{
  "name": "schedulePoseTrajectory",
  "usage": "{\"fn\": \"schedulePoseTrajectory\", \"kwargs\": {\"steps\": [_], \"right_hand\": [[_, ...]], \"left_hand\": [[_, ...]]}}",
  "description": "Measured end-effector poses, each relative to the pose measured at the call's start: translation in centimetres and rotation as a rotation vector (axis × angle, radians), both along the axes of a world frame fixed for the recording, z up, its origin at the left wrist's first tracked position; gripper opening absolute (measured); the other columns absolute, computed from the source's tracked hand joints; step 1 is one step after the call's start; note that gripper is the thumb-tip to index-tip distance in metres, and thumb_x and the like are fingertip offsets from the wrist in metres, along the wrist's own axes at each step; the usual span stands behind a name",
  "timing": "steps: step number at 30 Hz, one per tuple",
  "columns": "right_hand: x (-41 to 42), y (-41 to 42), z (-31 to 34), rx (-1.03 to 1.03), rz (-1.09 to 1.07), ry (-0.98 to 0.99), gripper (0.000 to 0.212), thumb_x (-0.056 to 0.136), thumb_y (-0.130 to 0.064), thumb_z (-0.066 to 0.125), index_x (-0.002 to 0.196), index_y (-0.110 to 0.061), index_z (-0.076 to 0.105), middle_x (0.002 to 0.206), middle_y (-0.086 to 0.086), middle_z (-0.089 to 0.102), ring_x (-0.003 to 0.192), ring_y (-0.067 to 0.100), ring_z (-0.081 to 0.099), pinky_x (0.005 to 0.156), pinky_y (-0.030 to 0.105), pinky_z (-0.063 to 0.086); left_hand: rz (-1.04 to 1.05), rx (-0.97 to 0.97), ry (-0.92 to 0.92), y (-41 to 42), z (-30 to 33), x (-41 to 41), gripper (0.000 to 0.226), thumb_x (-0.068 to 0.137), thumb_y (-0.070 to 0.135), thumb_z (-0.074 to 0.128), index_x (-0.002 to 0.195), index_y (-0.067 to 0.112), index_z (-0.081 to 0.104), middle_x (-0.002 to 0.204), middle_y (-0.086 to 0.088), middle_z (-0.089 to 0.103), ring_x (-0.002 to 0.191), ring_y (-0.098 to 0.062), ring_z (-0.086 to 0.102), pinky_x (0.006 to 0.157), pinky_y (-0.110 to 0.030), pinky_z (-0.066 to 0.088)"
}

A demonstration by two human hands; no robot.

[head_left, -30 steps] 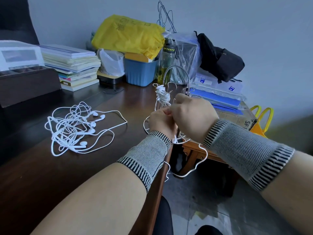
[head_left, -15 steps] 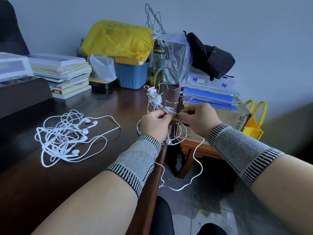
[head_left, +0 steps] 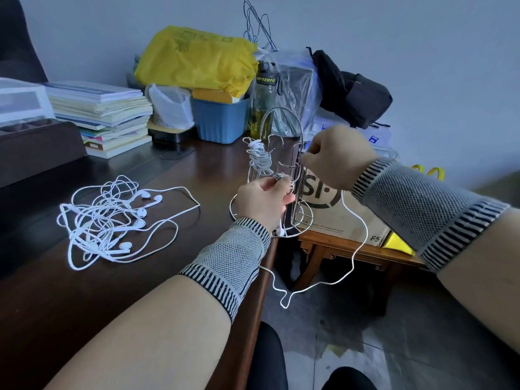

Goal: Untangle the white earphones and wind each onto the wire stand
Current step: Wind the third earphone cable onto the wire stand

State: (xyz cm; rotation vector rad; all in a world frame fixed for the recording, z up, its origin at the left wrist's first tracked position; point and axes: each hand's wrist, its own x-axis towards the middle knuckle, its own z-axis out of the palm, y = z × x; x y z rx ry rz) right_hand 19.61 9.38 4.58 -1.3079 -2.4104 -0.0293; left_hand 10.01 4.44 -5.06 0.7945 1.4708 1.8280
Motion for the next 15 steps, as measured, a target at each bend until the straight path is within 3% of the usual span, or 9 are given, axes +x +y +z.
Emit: {"fn": "schedulePoseTrajectory", "kwargs": {"steps": [4, 6, 9, 15], "right_hand": [[-2.0, -0.5, 1.7, 0.049, -0.009, -0.173, 0.031, 0.089, -0.025, 0.058, 0.063, -0.011, 0.049, 0.064, 0.003, 0.048, 0.056, 0.014, 0.044, 0.047, 0.023, 0.029], [-2.8, -0.9, 2.2, 0.059, -0.024, -0.200, 0.032, 0.089, -0.023, 0.062, 0.064, -0.010, 0.046, 0.066, 0.003, 0.047, 0.061, 0.018, 0.050, 0.053, 0.024, 0.038], [-3.9, -1.7, 2.2, 0.098, -0.041, -0.206, 0.016, 0.087, -0.015, 0.064, 0.078, -0.009, 0.053, 0.069, 0.005, 0.047, 0.075, 0.028, 0.056, 0.066, 0.034, 0.047], [-5.1, -2.3, 2.3, 0.039, 0.020, -0.214, 0.029, 0.089, -0.012, 0.057, 0.066, -0.011, 0.040, 0.068, 0.004, 0.046, 0.075, 0.027, 0.055, 0.066, 0.033, 0.047]], "left_hand": [[0.021, -0.003, 0.041, -0.2, 0.1, 0.2, 0.014, 0.087, 0.017, 0.070, 0.073, 0.016, 0.068, 0.063, 0.007, 0.070, 0.070, -0.011, 0.074, 0.074, -0.041, 0.058], [0.031, -0.002, 0.053, -0.3, 0.2, 0.2, 0.018, 0.087, 0.018, 0.070, 0.069, 0.018, 0.067, 0.063, 0.006, 0.070, 0.069, -0.011, 0.074, 0.076, -0.043, 0.059], [0.027, -0.008, 0.065, -0.4, 0.2, 0.2, 0.021, 0.087, 0.019, 0.069, 0.066, 0.019, 0.067, 0.063, 0.006, 0.070, 0.069, -0.010, 0.074, 0.078, -0.044, 0.060], [0.039, -0.014, 0.089, -0.2, -0.1, 0.0, 0.027, 0.087, 0.020, 0.069, 0.061, 0.024, 0.066, 0.058, 0.008, 0.070, 0.069, -0.011, 0.074, 0.080, -0.052, 0.058]]}}
